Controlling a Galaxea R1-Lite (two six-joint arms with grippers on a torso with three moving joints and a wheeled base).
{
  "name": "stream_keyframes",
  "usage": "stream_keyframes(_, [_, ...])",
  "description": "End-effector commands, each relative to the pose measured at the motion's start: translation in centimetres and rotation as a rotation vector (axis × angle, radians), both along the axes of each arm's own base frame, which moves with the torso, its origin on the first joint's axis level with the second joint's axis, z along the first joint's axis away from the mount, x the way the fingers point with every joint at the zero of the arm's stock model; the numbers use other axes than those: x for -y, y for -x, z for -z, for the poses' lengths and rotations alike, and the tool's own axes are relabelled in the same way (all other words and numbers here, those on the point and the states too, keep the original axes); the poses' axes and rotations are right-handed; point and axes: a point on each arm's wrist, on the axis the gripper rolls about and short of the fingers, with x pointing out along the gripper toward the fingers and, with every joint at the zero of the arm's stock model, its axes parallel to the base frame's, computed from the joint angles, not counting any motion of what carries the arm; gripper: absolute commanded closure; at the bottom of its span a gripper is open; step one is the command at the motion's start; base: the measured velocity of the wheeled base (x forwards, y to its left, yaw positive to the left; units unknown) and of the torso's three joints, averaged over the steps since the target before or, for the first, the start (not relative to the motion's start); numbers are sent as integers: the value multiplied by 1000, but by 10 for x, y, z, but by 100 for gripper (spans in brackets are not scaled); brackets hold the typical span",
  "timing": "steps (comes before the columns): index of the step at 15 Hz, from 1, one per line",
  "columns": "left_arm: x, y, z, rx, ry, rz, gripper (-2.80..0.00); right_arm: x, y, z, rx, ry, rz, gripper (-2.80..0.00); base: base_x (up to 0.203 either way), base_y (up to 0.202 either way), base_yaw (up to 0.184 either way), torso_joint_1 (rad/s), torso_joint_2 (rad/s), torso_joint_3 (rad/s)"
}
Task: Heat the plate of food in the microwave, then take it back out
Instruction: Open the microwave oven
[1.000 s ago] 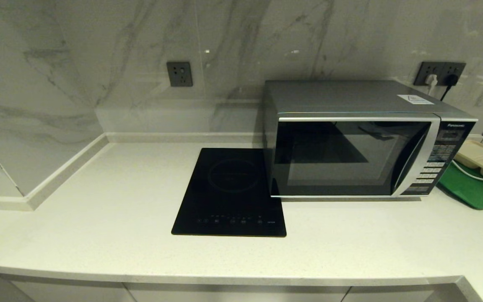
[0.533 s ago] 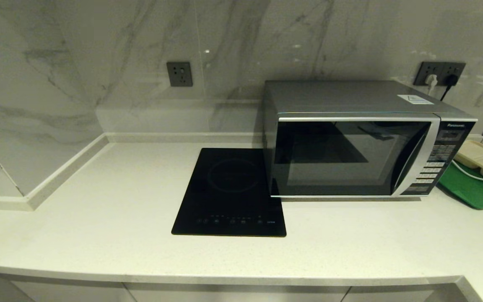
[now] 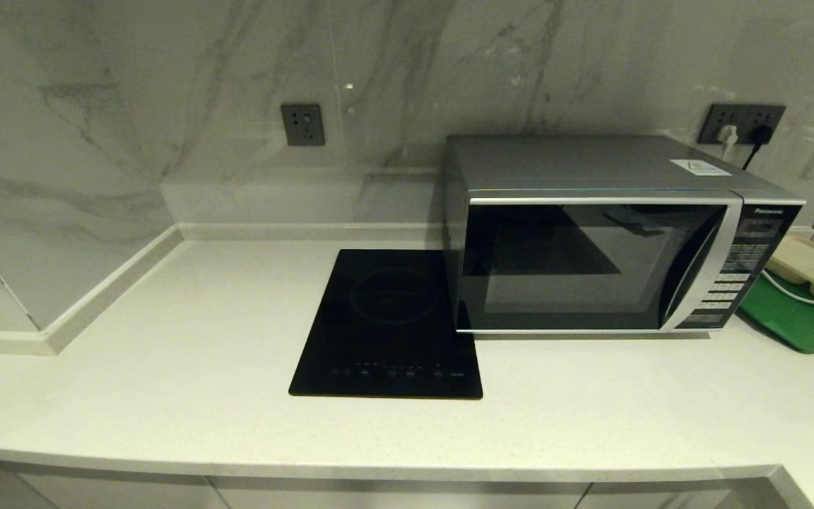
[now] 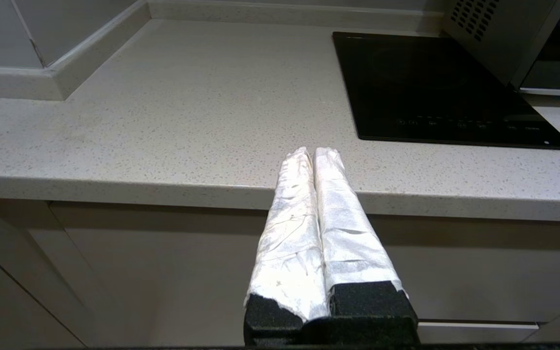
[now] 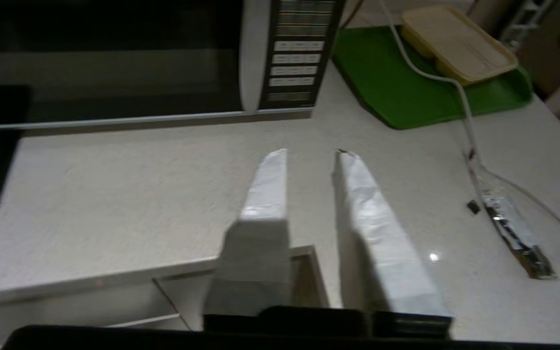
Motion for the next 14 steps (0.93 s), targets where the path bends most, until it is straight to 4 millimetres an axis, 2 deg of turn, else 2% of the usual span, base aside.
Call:
stream_keyframes(1, [0, 0, 0, 1, 0, 0, 0, -1, -74, -8, -188, 59, 97, -280, 0, 0, 0, 0, 0, 0])
stream_keyframes(3, [0, 0, 0, 0, 1, 0, 0, -5, -120, -4, -290, 114, 174, -280, 0, 0, 0, 0, 0, 0])
stream_keyframes(5, [0, 0, 0, 1, 0, 0, 0, -20, -163, 0, -345, 173, 225, -280, 0, 0, 0, 0, 0, 0])
stream_keyframes(9, [0, 0, 0, 1, 0, 0, 0, -57, -232, 34, -421, 282, 353, -280, 0, 0, 0, 0, 0, 0])
stream_keyframes(11, [0, 0, 0, 1, 0, 0, 0, -65, -253, 50, -446, 312, 388, -280, 0, 0, 0, 0, 0, 0])
stream_keyframes(14, [0, 0, 0, 1, 0, 0, 0, -70, -272, 65, -430, 311, 403, -280, 0, 0, 0, 0, 0, 0])
